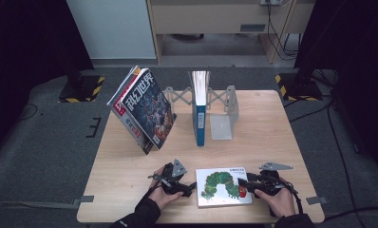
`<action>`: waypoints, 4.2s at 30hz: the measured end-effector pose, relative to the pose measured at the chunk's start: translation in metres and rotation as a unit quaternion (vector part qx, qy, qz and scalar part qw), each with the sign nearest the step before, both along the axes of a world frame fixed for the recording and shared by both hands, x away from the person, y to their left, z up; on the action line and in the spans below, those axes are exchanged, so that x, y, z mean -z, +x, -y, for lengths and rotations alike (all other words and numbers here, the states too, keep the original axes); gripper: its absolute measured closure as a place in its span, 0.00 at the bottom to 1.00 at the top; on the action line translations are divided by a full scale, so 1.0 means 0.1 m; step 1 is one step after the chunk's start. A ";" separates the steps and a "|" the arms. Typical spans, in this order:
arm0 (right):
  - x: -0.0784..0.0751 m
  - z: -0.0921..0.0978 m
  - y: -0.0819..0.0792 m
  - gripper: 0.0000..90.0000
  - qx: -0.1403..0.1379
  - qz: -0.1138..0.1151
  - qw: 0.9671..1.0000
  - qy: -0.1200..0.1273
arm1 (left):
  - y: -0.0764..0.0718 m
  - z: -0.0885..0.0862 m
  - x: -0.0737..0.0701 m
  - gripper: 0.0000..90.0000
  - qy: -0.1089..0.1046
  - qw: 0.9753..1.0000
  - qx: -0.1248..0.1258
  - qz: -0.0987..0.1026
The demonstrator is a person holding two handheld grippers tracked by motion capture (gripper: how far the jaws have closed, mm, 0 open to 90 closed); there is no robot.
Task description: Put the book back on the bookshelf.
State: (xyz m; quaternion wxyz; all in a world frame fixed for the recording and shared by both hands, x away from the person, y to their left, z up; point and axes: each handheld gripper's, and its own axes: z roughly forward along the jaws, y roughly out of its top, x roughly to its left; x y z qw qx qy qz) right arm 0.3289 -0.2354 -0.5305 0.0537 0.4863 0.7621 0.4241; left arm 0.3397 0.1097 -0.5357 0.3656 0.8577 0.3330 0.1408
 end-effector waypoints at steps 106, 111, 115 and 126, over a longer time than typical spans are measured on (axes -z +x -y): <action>-0.40 0.00 0.07 0.94 -0.049 0.070 0.977 0.198 | -0.07 0.32 -0.03 0.06 -0.134 0.986 0.051 -0.082; -0.35 0.00 0.08 0.90 -0.033 0.065 0.980 0.184 | -0.06 0.35 0.01 0.05 -0.142 0.983 0.057 -0.098; -0.27 -0.01 0.08 0.79 -0.022 0.071 0.988 0.132 | -0.06 0.36 0.01 0.06 -0.135 0.984 0.059 -0.095; -0.09 -0.10 0.11 0.57 -0.020 0.048 0.997 0.062 | -0.07 0.36 0.01 0.07 -0.128 0.986 0.062 -0.091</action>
